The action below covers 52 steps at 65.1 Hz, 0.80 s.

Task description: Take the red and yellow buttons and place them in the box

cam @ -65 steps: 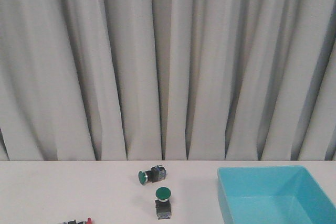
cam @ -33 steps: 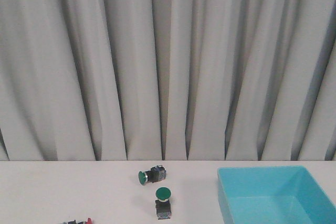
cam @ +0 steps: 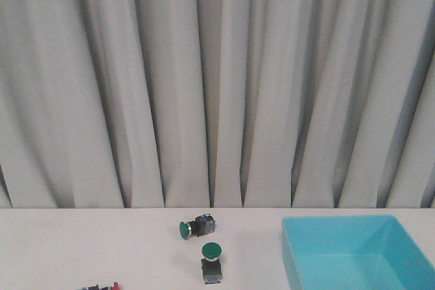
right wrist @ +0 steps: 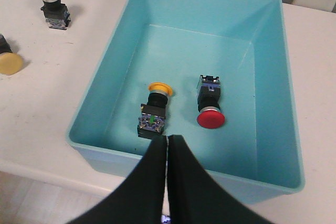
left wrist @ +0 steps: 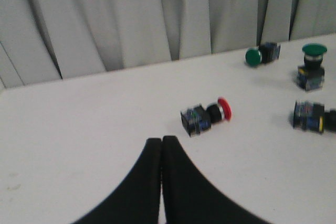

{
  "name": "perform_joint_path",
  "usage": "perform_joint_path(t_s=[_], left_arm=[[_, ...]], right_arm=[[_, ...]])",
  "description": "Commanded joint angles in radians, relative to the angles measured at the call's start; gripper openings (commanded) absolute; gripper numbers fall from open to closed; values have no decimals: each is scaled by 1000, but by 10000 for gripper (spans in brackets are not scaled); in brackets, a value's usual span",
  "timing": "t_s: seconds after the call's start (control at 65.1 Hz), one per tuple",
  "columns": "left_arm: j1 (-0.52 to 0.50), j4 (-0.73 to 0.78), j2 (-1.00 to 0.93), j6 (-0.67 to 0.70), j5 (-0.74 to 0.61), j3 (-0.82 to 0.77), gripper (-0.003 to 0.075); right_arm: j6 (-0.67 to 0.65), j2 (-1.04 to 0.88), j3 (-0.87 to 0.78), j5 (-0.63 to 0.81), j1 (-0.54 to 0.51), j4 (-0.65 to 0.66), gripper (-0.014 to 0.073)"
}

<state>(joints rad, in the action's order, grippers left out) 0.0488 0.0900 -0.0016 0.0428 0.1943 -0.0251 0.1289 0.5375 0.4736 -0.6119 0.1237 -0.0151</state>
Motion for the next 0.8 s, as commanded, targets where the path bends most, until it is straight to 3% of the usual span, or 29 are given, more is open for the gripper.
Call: perform_joint_path(t_s=[0.0, 0.276, 0.783], left_arm=[[-2, -12, -19, 1, -129, -51, -8], [-2, -17, -25, -1, -210, -51, -8], [-1, -17, -23, -1, -212, -49, -8]], right_arm=[[0, 2, 24, 55, -6, 4, -8], [0, 2, 24, 37, -6, 4, -8], [0, 2, 24, 37, -6, 4, -8]])
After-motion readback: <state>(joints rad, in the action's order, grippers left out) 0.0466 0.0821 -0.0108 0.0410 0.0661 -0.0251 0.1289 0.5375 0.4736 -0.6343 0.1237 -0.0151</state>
